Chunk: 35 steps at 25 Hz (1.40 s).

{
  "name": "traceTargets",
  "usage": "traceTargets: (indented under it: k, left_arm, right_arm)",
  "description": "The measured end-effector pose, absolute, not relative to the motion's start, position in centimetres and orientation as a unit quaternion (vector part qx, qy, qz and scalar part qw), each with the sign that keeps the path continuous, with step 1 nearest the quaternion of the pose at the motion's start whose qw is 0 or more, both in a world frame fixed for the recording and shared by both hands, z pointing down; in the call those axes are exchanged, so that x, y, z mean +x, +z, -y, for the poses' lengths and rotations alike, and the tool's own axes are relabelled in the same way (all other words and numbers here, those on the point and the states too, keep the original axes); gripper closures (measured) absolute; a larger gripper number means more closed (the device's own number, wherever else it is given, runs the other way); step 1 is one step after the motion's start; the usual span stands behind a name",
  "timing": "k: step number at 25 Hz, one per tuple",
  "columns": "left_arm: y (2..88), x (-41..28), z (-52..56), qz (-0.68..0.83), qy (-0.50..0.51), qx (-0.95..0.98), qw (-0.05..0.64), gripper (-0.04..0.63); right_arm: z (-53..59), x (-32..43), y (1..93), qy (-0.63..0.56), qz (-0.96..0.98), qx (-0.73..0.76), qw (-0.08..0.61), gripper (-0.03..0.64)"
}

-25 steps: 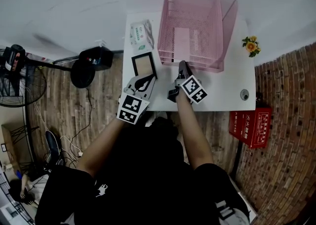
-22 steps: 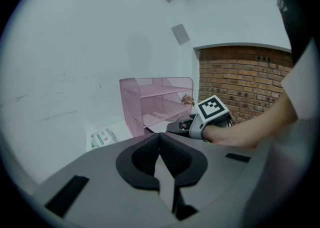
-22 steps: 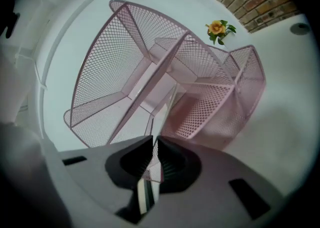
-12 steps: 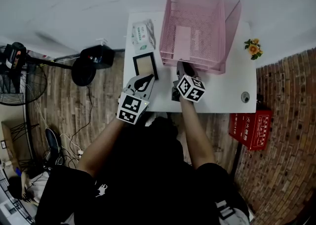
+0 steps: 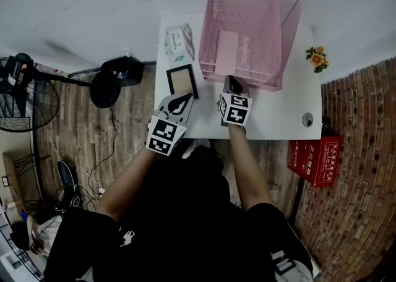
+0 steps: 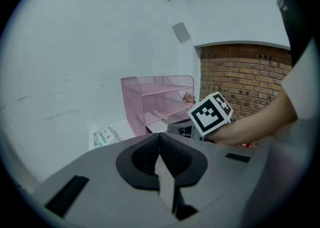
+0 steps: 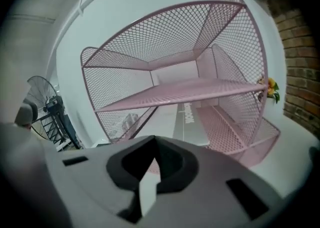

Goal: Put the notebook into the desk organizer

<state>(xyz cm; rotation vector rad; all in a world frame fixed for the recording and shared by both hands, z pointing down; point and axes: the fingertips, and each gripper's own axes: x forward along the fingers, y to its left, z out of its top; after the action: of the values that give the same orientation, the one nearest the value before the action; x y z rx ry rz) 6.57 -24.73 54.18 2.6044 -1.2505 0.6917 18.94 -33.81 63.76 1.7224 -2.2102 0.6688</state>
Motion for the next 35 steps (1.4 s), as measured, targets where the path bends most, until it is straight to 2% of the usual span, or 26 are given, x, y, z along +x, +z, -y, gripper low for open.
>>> traceTargets:
  k: [14, 21, 26, 35]
  left_arm:
    - [52.3, 4.9, 23.1, 0.407, 0.195, 0.888, 0.085, 0.594]
    - [50.1, 2.5, 21.0, 0.376, 0.152, 0.910, 0.086, 0.594]
    - [48.0, 1.0, 19.2, 0.333, 0.136, 0.931, 0.056, 0.594]
    - [46.4, -2.6, 17.3, 0.297, 0.106, 0.947, 0.061, 0.594]
  right_arm:
    - [29.8, 19.4, 61.0, 0.241, 0.751, 0.608, 0.089, 0.615]
    - [25.0, 18.2, 57.0, 0.218, 0.737, 0.636, 0.064, 0.615]
    - [21.7, 17.7, 53.1, 0.201, 0.716, 0.668, 0.035, 0.615]
    - [15.2, 14.8, 48.9, 0.176, 0.698, 0.694, 0.003, 0.615]
